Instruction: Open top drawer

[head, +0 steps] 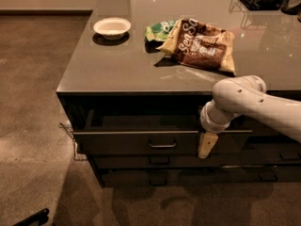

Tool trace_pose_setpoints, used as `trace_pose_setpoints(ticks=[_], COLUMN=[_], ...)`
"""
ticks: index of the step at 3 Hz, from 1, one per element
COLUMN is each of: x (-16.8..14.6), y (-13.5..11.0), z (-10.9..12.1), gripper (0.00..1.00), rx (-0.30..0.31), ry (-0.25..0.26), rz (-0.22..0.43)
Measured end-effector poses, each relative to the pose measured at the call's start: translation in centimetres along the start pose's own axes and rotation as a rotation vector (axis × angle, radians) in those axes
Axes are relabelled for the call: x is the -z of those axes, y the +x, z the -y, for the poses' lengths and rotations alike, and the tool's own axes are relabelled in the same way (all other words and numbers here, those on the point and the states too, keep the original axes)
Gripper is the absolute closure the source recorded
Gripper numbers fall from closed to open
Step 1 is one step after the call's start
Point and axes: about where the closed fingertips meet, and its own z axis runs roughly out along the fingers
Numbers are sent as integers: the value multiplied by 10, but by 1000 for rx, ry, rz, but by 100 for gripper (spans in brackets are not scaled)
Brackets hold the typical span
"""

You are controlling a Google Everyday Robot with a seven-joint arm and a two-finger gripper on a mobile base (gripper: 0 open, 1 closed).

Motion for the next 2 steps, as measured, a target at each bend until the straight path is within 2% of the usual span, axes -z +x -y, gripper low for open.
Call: trace_pose_setpoints(ticks=[1, 2], x=[5, 16], y=[-2, 4], z=[-15, -47], gripper=[0, 27], rx=[14, -18], ry=[-37, -79], rz=[-29, -60])
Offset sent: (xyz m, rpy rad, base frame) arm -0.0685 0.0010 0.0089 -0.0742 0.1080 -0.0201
